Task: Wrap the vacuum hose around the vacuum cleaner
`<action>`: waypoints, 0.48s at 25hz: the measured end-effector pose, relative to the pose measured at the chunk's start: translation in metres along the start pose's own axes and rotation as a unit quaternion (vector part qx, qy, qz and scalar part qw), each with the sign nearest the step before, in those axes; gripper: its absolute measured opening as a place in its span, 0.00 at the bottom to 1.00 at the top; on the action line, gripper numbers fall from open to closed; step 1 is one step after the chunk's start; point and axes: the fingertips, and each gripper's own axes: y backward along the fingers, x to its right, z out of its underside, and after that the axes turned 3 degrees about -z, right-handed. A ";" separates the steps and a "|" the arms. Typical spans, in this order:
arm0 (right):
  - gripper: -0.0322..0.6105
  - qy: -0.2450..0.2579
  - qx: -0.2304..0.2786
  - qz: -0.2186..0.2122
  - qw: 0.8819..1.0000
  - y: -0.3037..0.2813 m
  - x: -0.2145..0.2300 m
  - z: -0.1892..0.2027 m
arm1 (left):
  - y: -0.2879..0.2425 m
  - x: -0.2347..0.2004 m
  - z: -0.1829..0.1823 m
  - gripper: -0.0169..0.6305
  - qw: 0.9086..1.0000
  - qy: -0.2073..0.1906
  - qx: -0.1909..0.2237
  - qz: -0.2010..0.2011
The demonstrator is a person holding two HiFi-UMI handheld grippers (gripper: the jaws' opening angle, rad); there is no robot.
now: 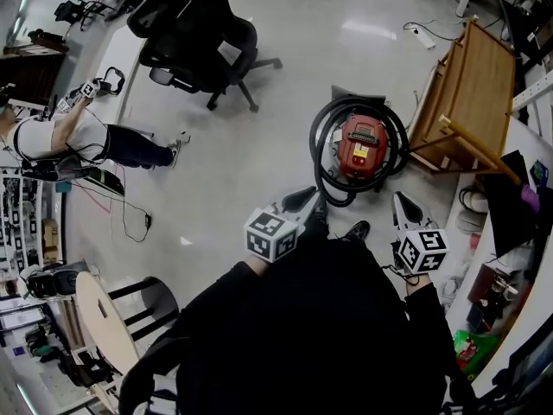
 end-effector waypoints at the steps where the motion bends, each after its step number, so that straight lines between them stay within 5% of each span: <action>1: 0.07 -0.001 0.000 -0.003 1.000 -0.002 -0.001 0.001 | 0.001 -0.001 0.001 0.11 1.000 -0.002 -0.002 -0.003; 12: 0.07 0.009 0.000 -0.020 1.000 -0.006 -0.006 -0.003 | -0.003 0.005 0.001 0.11 1.000 -0.005 -0.005 -0.005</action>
